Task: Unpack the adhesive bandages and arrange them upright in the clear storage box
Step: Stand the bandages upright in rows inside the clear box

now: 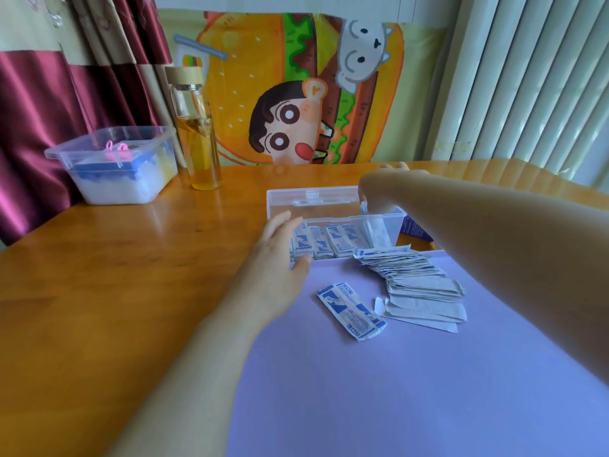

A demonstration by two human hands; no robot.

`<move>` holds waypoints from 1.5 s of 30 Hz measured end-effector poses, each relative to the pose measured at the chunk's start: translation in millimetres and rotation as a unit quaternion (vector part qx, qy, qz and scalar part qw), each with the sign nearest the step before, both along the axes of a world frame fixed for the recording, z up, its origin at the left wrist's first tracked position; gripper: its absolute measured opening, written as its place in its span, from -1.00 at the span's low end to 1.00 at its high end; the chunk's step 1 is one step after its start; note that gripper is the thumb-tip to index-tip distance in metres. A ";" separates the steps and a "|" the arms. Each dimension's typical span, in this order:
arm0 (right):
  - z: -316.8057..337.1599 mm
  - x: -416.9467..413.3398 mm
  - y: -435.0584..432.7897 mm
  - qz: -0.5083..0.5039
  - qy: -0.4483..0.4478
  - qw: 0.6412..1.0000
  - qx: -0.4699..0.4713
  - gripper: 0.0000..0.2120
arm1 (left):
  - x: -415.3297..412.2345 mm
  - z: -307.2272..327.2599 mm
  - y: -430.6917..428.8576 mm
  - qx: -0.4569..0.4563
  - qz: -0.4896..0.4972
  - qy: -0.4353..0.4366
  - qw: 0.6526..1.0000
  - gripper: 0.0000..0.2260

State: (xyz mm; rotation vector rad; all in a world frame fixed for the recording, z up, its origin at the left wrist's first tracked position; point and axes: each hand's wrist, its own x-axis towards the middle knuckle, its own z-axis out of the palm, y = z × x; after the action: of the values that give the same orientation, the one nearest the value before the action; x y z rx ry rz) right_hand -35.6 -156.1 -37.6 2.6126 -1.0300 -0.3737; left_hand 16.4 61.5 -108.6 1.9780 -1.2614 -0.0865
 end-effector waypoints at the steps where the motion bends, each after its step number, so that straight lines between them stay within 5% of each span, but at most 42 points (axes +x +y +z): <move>1: 0.2 -1.0 0.9 0.003 -0.005 1.000 -0.020 -0.61 | 0.2 0.0 0.0 0.000 0.000 0.000 1.000 -0.51; 9: 4.3 -3.7 4.5 0.072 -0.099 0.990 -0.069 -0.71 | 0.5 0.5 0.4 -0.001 0.002 0.001 1.000 -0.52; 16: 14.5 -31.4 61.0 0.155 -0.369 0.914 0.073 -0.81 | 1.0 1.9 1.0 -0.037 0.000 0.005 0.999 -0.58; 18: 9.7 -46.9 83.0 0.149 -0.284 0.943 0.092 -0.82 | 1.4 1.8 1.1 -0.054 0.001 0.007 0.999 -0.61; 20: -2.0 -60.7 100.7 0.113 -0.134 0.977 0.118 -0.60 | 1.6 2.0 0.9 -0.078 0.000 0.006 0.997 -0.63; 24: -24.6 -68.9 113.8 0.072 -0.017 0.977 0.198 -0.33 | 1.3 3.4 2.3 -0.094 0.017 0.010 0.995 -0.71; 28: -26.4 -59.3 115.5 0.067 -0.013 0.969 0.238 -0.29 | 1.4 7.2 2.7 -0.085 0.020 0.022 0.996 -0.75; 38: -41.4 -72.1 127.9 0.099 -0.115 0.945 0.291 -0.74 | -3.9 11.5 6.0 -0.033 -0.052 0.194 0.979 -0.85; 45: -34.9 -73.0 129.5 0.095 -0.087 0.962 0.240 -0.52 | -5.8 10.8 4.5 -0.035 -0.051 0.204 0.977 -0.85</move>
State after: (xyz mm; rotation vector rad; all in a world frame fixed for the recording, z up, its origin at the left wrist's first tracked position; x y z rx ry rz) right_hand -108.6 -26.6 -72.5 3.1982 -0.8038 -0.3912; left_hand 10.6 66.0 -97.8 1.7208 -1.0771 -0.4688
